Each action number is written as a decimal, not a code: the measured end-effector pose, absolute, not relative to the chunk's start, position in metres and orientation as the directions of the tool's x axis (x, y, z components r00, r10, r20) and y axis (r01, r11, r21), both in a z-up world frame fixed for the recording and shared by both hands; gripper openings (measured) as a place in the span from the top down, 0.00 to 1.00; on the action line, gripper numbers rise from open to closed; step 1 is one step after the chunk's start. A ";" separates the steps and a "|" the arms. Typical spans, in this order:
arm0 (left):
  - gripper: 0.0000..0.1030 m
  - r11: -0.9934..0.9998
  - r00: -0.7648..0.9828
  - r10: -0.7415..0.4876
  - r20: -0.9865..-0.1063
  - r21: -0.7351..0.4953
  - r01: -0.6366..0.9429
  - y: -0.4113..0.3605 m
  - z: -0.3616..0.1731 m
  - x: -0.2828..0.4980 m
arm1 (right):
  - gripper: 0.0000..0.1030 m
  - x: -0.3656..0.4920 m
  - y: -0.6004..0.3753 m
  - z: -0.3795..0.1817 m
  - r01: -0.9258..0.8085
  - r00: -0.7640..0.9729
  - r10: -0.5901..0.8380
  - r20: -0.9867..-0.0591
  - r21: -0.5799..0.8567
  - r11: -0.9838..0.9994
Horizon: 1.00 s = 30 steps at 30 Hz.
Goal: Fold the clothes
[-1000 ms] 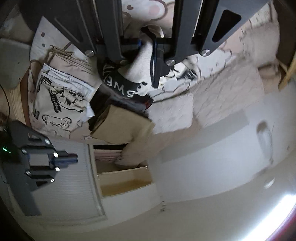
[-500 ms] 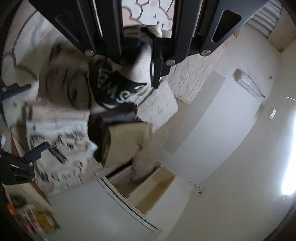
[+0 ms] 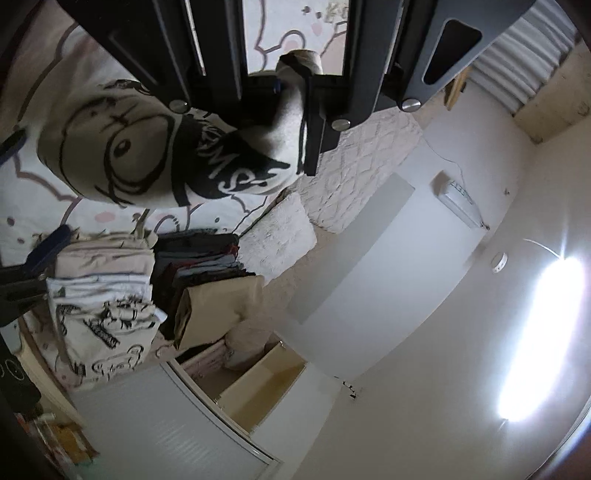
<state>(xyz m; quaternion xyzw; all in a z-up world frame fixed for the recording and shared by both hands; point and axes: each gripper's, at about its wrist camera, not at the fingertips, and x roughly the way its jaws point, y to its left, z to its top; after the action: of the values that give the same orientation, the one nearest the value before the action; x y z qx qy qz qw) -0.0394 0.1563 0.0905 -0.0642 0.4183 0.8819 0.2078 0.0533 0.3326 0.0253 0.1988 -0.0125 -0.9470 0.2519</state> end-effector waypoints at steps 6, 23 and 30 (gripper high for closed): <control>0.91 -0.540 -0.881 0.384 -0.276 0.707 -0.457 0.170 0.091 -0.020 | 0.18 0.054 0.302 0.032 0.431 -0.853 -0.384 -0.354 -0.062 -0.900; 0.89 -0.555 -0.852 0.360 -0.380 0.647 -0.523 0.184 0.091 -0.042 | 0.95 0.031 0.337 0.039 0.343 -0.834 -0.083 -0.546 -0.395 -0.852; 0.89 -0.562 -0.782 0.489 -0.388 0.546 -0.622 0.255 0.123 -0.065 | 0.95 -0.014 0.416 0.123 0.167 -0.851 0.234 -0.470 -0.664 -0.729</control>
<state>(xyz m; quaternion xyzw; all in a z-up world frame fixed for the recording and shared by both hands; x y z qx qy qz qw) -0.0651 0.2546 0.1232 -0.0964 0.3453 0.8784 0.3160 -0.0144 0.4162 0.1231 0.2724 0.3680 -0.8889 -0.0188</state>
